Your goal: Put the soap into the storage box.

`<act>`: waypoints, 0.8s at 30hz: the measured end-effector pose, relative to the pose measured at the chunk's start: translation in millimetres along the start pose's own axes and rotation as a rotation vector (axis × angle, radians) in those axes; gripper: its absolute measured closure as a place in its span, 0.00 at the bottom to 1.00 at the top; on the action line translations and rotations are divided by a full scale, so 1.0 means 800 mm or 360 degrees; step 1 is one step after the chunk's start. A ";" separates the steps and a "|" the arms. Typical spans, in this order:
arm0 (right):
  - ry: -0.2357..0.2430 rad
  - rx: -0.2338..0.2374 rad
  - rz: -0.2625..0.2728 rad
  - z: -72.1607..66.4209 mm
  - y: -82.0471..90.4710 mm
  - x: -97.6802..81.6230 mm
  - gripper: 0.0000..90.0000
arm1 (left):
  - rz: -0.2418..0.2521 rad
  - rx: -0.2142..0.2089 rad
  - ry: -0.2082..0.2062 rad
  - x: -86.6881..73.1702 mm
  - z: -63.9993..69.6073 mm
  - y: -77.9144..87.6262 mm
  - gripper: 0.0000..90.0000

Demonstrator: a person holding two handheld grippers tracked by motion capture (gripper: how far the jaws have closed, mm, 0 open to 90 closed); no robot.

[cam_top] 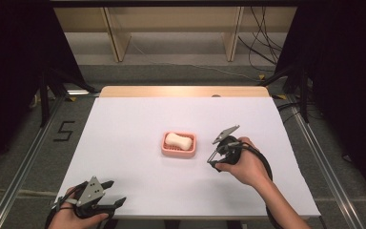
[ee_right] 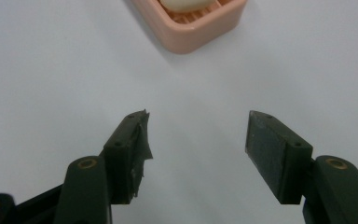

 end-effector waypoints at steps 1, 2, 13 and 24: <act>-0.0021 0.0008 0.0000 0.001 0.001 -0.005 0.45 | -0.0029 -0.0004 -0.0003 -0.003 0.000 0.001 0.34; -0.0015 -0.0007 0.0022 0.005 0.003 -0.008 0.45 | -0.0017 -0.0004 0.0021 -0.001 0.001 0.001 0.34; -0.0204 -0.0007 0.0092 0.022 0.019 -0.055 0.48 | -0.0027 0.0014 -0.0006 -0.002 -0.001 0.000 0.34; -0.0336 -0.0031 0.0277 0.035 0.015 -0.084 0.53 | -0.0013 0.0010 0.0005 -0.001 0.000 0.000 0.34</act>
Point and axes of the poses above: each handheld gripper's, and its own axes: y roughly backward along the jaws, x roughly out of its top, z roughly to its right, the point moved 10 cm from there along -y, roughly forward along the jaws, and after that the axes turned 14 degrees about -y, right-handed, at the moved point
